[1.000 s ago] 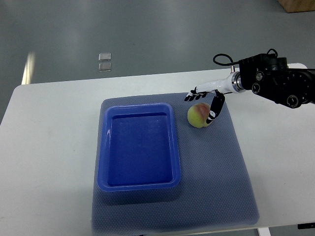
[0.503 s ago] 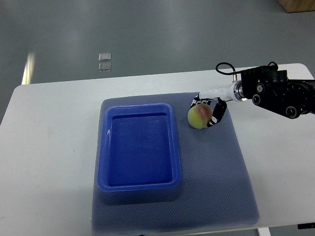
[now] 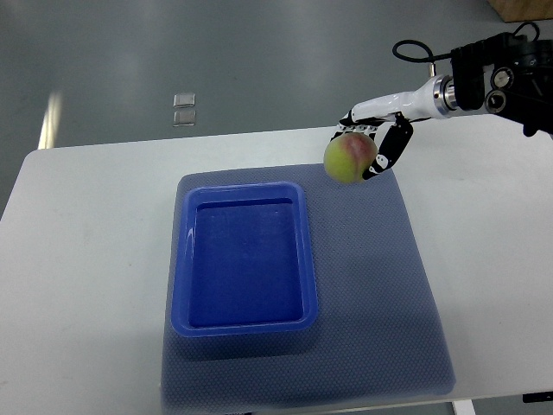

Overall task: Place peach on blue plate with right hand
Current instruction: 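Lift the peach up off the mat with the right hand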

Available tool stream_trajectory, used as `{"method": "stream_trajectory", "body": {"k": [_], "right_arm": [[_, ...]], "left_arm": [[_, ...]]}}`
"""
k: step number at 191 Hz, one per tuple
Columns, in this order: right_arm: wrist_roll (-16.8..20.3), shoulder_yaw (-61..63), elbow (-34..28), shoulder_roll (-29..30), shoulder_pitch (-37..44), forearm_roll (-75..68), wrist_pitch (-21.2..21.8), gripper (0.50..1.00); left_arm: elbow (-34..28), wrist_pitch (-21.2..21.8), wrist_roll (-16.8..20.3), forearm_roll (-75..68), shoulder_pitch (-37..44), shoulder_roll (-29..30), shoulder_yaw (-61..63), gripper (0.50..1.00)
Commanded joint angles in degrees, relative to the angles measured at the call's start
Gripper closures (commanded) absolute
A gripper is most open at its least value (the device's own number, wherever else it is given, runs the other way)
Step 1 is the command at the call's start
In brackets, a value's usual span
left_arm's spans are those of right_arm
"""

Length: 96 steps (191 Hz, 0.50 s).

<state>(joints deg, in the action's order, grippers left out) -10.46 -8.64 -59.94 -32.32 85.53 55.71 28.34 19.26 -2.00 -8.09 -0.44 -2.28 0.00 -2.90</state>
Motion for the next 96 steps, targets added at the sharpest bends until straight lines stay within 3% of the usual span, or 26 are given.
{"method": "stream_trajectory", "body": {"k": [1,31,50,71,85,95,96], "right_arm": [[0.09,-0.06,-5.98,-5.39,5.61,-2.18,2.68,0.912],[0.09,-0.32,-11.16,-10.83,10.97,-2.97,4.44,0.901],[0.09,-0.41,-11.95,-11.27,11.94,-3.06,4.7,0.899],[0.09,-0.32,-11.95,-10.48,11.94,-3.68,4.26,0.899],[0.17,-0.32,-11.52,-6.1,11.94,-7.01,2.33,0.899],[0.17,-0.32,-11.52,-6.09,11.94,-7.02,2.33,0.899],[0.17,-0.5,-10.99,-3.22,11.85,-8.32,1.55,0.899]], "left_arm": [[0.08,-0.02,0.0,-0.09,0.0,0.0,0.0,0.5],[0.17,-0.02,0.0,-0.09,0.0,0.0,0.0,0.5],[0.17,-0.02,0.0,-0.17,0.0,0.0,0.0,0.5],[0.17,-0.02,0.0,-0.17,0.0,0.0,0.09,0.5],[0.17,-0.02,0.0,-0.17,0.0,0.0,0.09,0.5],[0.17,-0.02,0.0,-0.17,0.0,0.0,0.09,0.5],[0.17,-0.02,0.0,-0.17,-0.09,0.0,0.0,0.5]]}}
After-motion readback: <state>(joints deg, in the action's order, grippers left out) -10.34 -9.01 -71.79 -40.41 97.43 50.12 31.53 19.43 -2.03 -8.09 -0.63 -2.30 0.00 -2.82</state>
